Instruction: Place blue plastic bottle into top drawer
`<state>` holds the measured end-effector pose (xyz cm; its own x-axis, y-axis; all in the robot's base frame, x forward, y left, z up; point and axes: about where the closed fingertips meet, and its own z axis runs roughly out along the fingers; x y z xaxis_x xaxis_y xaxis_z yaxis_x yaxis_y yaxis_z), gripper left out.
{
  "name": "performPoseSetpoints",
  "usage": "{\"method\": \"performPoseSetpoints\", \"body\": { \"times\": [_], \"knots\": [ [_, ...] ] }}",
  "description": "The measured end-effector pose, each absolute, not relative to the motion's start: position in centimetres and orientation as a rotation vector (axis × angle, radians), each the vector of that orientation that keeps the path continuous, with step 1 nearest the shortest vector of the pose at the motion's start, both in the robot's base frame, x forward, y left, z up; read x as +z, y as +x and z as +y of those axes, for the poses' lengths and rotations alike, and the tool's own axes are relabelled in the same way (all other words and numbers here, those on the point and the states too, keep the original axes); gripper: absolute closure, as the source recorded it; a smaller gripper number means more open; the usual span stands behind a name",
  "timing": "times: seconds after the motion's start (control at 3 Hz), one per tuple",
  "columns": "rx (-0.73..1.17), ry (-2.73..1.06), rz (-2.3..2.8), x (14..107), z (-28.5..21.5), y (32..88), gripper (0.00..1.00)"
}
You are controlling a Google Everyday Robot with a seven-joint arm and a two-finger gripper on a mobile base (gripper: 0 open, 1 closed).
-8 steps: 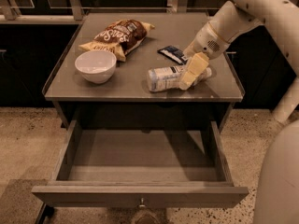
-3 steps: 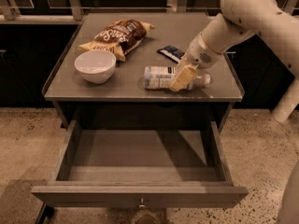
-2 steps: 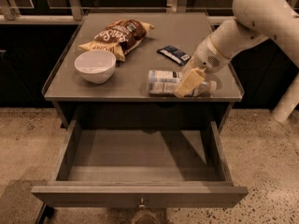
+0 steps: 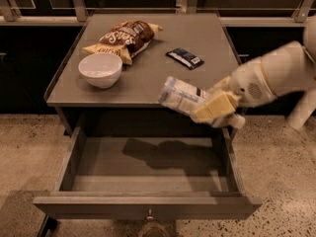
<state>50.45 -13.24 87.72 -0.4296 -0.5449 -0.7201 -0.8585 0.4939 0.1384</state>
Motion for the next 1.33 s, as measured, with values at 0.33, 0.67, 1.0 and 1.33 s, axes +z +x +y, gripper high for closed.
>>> {"method": "performPoseSetpoints", "body": {
  "times": [0.33, 0.67, 1.0, 1.33],
  "knots": [
    [0.706, -0.957, 2.222, 84.5, -14.6, 45.9, 1.00],
    [0.708, -0.862, 2.387, 78.4, -15.3, 43.4, 1.00],
    [0.715, -0.851, 2.415, 77.6, -15.3, 42.8, 1.00],
    [0.762, -0.767, 2.460, 73.5, -15.7, 43.6, 1.00]
  ]
}}
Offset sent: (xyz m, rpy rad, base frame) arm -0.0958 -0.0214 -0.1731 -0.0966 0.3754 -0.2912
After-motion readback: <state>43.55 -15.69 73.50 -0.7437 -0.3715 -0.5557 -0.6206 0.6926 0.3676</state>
